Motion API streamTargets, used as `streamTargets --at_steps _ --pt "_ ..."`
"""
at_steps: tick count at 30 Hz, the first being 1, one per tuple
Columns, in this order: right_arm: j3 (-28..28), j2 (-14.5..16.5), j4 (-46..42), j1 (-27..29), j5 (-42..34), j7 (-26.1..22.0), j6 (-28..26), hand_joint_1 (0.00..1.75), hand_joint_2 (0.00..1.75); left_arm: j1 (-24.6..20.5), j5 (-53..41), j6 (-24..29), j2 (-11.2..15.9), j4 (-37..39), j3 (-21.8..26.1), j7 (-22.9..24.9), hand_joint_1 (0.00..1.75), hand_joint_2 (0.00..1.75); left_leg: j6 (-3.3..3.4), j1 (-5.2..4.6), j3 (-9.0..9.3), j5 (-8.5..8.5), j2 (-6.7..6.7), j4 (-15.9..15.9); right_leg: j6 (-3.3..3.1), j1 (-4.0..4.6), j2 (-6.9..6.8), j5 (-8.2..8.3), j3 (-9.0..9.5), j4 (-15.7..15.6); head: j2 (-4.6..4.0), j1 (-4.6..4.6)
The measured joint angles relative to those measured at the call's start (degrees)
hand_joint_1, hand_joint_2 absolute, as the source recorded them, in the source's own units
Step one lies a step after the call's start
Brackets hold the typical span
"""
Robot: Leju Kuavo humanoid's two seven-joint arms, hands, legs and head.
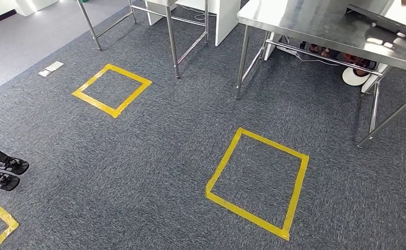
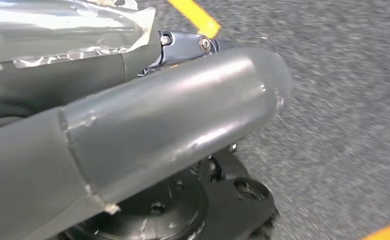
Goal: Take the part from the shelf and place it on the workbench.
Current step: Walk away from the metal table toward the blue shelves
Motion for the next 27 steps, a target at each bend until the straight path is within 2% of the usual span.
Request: streamTargets --at_steps 1,2,3,5,6,8,10,11,12,13,14,16,17,18,19,20,21,22,23,25,26,27 --pt "0.00 0.00 0.00 -0.04 0.11 0.00 0.25 0.00 0.00 -0.07 0.05 -0.73 0.09 -0.04 -0.58 1.02 0.00 0.00 0.21 -0.10 2.27 1.43 1.28 -4.11 0.21 0.24 -0.51 -0.21 0.16 0.07 0.00 -0.01" --pt "0.00 -0.02 0.00 -0.06 0.30 0.01 0.42 0.00 0.00 -0.18 0.07 -1.38 0.15 -0.06 -1.23 2.08 0.00 0.00 0.53 -0.21 3.78 2.24 2.16 -6.90 0.49 0.49 -0.99 -0.41 0.32 0.11 0.00 0.12" --pt "0.00 -0.04 0.00 -0.11 0.51 0.07 0.54 0.00 0.00 -0.28 0.07 -1.92 0.18 -0.07 -1.93 3.11 0.00 0.00 0.85 -0.38 4.46 2.50 2.70 -8.30 0.76 0.78 -1.46 -0.57 0.43 0.14 0.00 0.25" --pt "-0.01 -0.11 0.00 -0.34 0.77 0.49 0.72 0.00 0.00 -0.34 0.20 -2.66 0.18 -0.05 -3.37 5.01 0.00 0.00 1.62 -0.70 4.27 2.58 1.65 -8.67 1.27 1.09 -2.49 -0.74 0.73 0.09 0.00 0.52" --pt "-0.02 -0.16 0.00 -0.49 0.80 0.78 0.90 0.00 0.00 -0.31 0.25 -2.89 0.13 -0.04 -4.05 5.74 0.00 0.00 2.05 -0.71 4.24 2.79 1.08 -8.90 1.55 0.99 -2.28 -0.99 0.75 0.30 0.00 0.52" --pt "-0.05 -0.25 0.00 -0.56 0.78 1.16 1.51 0.00 0.00 -0.37 0.04 -3.15 0.04 0.06 -5.46 6.83 0.00 0.00 2.93 -0.54 4.16 3.31 -0.04 -9.35 1.84 0.70 0.15 -2.79 -0.44 3.15 0.00 0.63" --pt "-0.14 -0.28 0.00 -0.41 0.70 1.35 2.18 0.00 0.00 -0.68 -0.52 -3.24 -0.03 0.42 -6.96 7.82 0.00 0.00 3.42 -0.47 3.85 3.62 -1.36 -9.45 1.66 0.29 3.03 -6.21 -4.21 10.81 0.00 0.79" --pt "-0.24 -0.27 0.00 -0.32 0.66 1.45 2.39 0.00 0.00 -0.84 -0.81 -3.28 -0.06 0.70 -7.70 8.29 0.00 0.00 3.51 -0.50 3.72 3.69 -2.13 -9.43 1.71 0.17 3.58 -7.51 -6.21 14.76 0.00 0.82" --pt "-0.36 -0.28 0.00 -0.22 0.63 1.58 2.55 0.00 0.00 -0.96 -1.06 -3.30 -0.09 1.01 -8.36 8.68 0.00 0.00 3.54 -0.52 3.65 3.74 -2.98 -9.42 1.97 0.07 3.82 -8.05 -7.62 17.34 0.00 0.82" --pt "-0.48 -0.30 0.00 -0.14 0.60 1.66 2.62 0.00 0.00 -1.01 -1.22 -3.30 -0.09 1.28 -8.95 8.91 0.00 0.00 3.52 -0.52 3.64 3.78 -3.81 -9.39 2.43 -0.01 3.95 -7.52 -7.88 17.50 0.00 0.86" --pt "-0.62 -0.32 0.00 -0.09 0.58 1.73 2.65 0.00 0.00 -1.04 -1.33 -3.31 -0.10 1.50 -9.41 9.00 0.00 0.00 3.46 -0.51 3.68 3.83 -4.65 -9.35 3.01 -0.19 4.15 -6.04 -6.98 15.15 0.00 0.86" --pt "-0.85 -0.36 0.01 -0.01 0.53 1.82 2.65 0.00 0.00 -1.19 -1.38 -3.31 -0.12 1.81 -10.10 9.03 0.00 0.00 3.08 -0.54 3.66 3.88 -6.23 -9.09 3.93 -0.63 5.76 -2.32 -3.61 6.92 0.00 0.94" --pt "-0.93 -0.36 0.02 -0.01 0.54 1.85 2.67 0.00 0.00 -1.28 -1.41 -3.32 -0.13 1.93 -10.38 9.04 0.00 0.00 2.78 -0.62 3.56 3.87 -6.91 -8.91 3.90 -0.75 6.51 -0.99 -2.40 3.67 0.00 0.96" --pt "-0.98 -0.35 0.03 -0.05 0.54 1.87 2.77 0.00 0.00 -1.36 -1.53 -3.32 -0.14 2.04 -10.65 9.06 0.00 0.00 2.43 -0.69 3.41 3.86 -7.41 -8.79 3.60 -0.71 7.07 -0.35 -1.82 1.93 0.00 0.94" --pt "-1.01 -0.33 0.04 -0.15 0.54 1.95 2.98 0.00 0.00 -1.40 -1.72 -3.32 -0.14 2.19 -10.94 9.15 0.00 0.00 2.04 -0.71 3.29 3.89 -7.85 -8.76 3.04 -0.47 7.08 -0.22 -1.80 1.54 0.00 0.93" --pt "-1.02 -0.32 0.04 -0.27 0.54 2.09 3.25 0.00 0.00 -1.40 -1.98 -3.32 -0.14 2.39 -11.24 9.32 0.00 0.00 1.68 -0.60 3.16 3.98 -8.27 -8.83 2.46 -0.37 6.51 -0.06 -1.73 1.48 0.00 0.91" --pt "-1.04 -0.31 0.04 -0.37 0.53 2.35 3.50 0.00 0.00 -1.41 -2.24 -3.34 -0.13 2.67 -11.57 9.54 0.00 0.00 1.40 -0.45 3.00 3.95 -8.14 -8.70 1.95 -0.46 6.01 0.11 -1.57 1.42 0.01 0.87" --pt "-1.05 -0.28 0.04 -0.39 0.54 2.70 3.69 0.00 0.00 -1.44 -2.45 -3.46 -0.11 2.97 -11.91 9.83 0.00 0.00 1.15 -0.35 2.60 3.39 -7.20 -7.95 1.40 -0.55 5.43 0.30 -1.45 1.34 0.01 0.86" --pt "-1.06 -0.24 0.04 -0.34 0.56 3.08 3.83 0.00 0.00 -1.51 -2.68 -3.67 -0.08 3.25 -12.23 10.18 0.00 0.00 0.94 -0.29 1.73 2.12 -5.76 -6.11 0.86 -0.68 4.78 0.49 -1.36 1.25 0.01 0.72" --pt "-1.07 -0.10 0.05 -0.09 0.64 3.79 4.12 0.00 0.00 -1.80 -3.15 -4.29 0.01 3.70 -12.83 10.78 0.00 0.00 0.56 -0.24 -1.39 -1.92 -2.77 0.62 0.13 -0.48 3.39 0.60 -1.47 1.23 0.00 0.50" --pt "-1.07 -0.04 0.06 0.04 0.68 4.06 4.27 0.00 0.00 -1.95 -3.36 -4.51 0.05 3.89 -13.15 10.98 0.00 0.00 0.36 -0.17 -3.19 -3.69 -2.17 4.51 -0.03 -0.31 2.59 0.59 -1.63 1.24 0.00 0.42" --pt "-1.07 0.01 0.07 0.14 0.70 4.24 4.38 0.00 0.00 -2.05 -3.49 -4.65 0.08 4.07 -13.45 11.06 0.00 0.00 0.23 -0.11 -4.45 -4.62 -1.89 7.27 -0.08 -0.19 1.81 0.55 -1.81 1.25 0.00 0.43"
